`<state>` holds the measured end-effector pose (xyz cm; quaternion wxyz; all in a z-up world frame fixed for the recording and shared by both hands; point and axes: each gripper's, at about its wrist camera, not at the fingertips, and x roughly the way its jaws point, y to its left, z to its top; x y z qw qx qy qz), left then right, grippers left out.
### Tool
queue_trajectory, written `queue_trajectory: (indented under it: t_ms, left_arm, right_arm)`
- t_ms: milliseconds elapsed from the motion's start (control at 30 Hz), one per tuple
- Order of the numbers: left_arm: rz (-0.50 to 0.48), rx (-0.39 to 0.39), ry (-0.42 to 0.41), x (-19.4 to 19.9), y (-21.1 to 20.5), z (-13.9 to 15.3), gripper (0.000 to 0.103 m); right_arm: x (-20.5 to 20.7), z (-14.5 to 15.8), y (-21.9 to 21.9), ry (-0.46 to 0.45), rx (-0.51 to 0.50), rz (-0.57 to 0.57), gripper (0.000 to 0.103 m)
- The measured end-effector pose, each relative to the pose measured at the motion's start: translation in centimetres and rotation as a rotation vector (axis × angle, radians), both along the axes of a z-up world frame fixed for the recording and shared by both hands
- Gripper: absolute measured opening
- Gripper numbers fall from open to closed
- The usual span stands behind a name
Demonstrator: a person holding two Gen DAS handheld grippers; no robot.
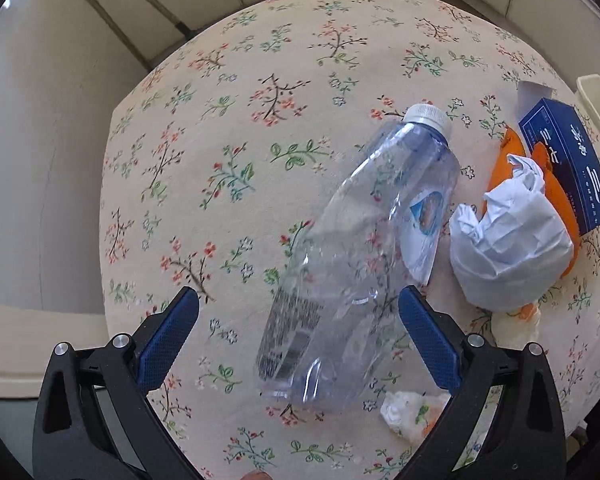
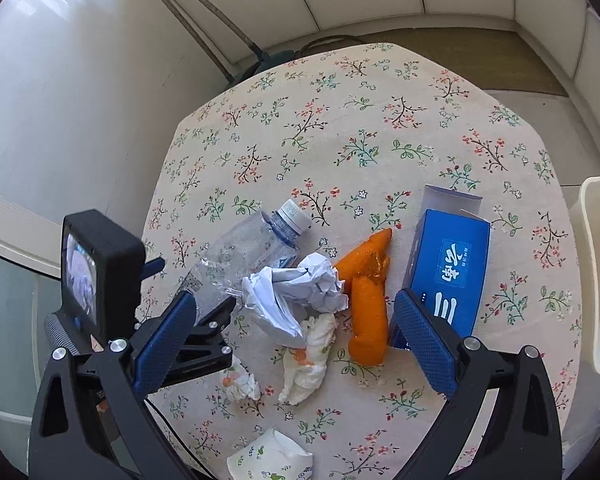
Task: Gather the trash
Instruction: 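Grasp the clear plastic bottle with the left tool while the right grasps crumpled tissue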
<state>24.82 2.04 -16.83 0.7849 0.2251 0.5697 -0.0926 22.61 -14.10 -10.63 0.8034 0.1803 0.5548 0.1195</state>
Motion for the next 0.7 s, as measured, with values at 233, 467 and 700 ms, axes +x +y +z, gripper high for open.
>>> queue_trajectory:
  t_ms: [233, 467, 700]
  left_arm:
    - [-0.116, 0.028, 0.059, 0.0, -2.8, -1.6, 0.069]
    - [0.002, -0.112, 0.149, -1.9, 2.0, -0.9, 0.017]
    - [0.177, -0.181, 0.126, -4.7, 6.0, 1.2, 0.017]
  right_arm:
    - [0.1, -0.5, -2.5, 0.031, 0.02, -0.036, 0.096]
    - [0.3, -0.8, -3.1, 0.047, 0.054, -0.045, 0.096]
    - [0.2, -2.1, 0.0, 0.084, 0.053, 0.042, 0.096]
